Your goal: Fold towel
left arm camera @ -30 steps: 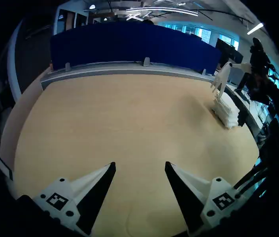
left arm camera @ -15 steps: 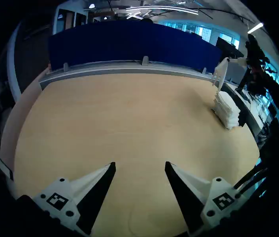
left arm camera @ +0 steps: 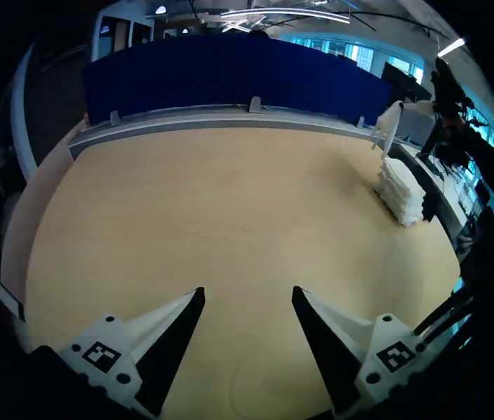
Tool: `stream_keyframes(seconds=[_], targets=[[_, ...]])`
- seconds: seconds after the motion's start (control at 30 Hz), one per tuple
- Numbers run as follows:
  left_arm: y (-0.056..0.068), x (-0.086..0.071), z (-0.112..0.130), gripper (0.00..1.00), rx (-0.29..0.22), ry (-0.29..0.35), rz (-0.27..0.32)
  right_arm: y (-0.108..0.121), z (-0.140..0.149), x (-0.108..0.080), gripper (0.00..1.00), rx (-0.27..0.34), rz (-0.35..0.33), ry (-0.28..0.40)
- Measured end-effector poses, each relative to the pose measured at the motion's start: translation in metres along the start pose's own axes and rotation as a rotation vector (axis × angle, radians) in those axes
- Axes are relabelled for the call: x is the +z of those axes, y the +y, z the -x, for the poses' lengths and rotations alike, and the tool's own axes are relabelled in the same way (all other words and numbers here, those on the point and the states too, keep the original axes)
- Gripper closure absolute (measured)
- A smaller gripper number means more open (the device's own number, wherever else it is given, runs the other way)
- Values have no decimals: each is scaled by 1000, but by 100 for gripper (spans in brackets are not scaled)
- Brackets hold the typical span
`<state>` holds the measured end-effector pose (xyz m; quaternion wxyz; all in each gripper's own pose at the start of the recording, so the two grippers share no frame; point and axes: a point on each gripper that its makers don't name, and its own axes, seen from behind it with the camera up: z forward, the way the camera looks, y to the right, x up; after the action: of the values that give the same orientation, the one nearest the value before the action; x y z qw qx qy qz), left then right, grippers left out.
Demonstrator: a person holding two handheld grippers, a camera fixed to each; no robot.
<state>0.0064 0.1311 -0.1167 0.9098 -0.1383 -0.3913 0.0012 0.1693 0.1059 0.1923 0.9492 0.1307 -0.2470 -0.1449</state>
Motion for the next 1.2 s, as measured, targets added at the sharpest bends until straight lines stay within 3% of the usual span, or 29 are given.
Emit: stream_keyframes(seconds=[0.3, 0.73, 1.2], targets=[[5, -1, -2, 8, 12, -2, 9, 9, 33, -24, 97, 36, 24, -26], [16, 0, -1, 8, 41, -13, 28, 33, 132, -70, 96, 171, 92, -108], [21, 0, 5, 8, 62, -24, 26, 42, 223, -79, 97, 322, 167, -213]])
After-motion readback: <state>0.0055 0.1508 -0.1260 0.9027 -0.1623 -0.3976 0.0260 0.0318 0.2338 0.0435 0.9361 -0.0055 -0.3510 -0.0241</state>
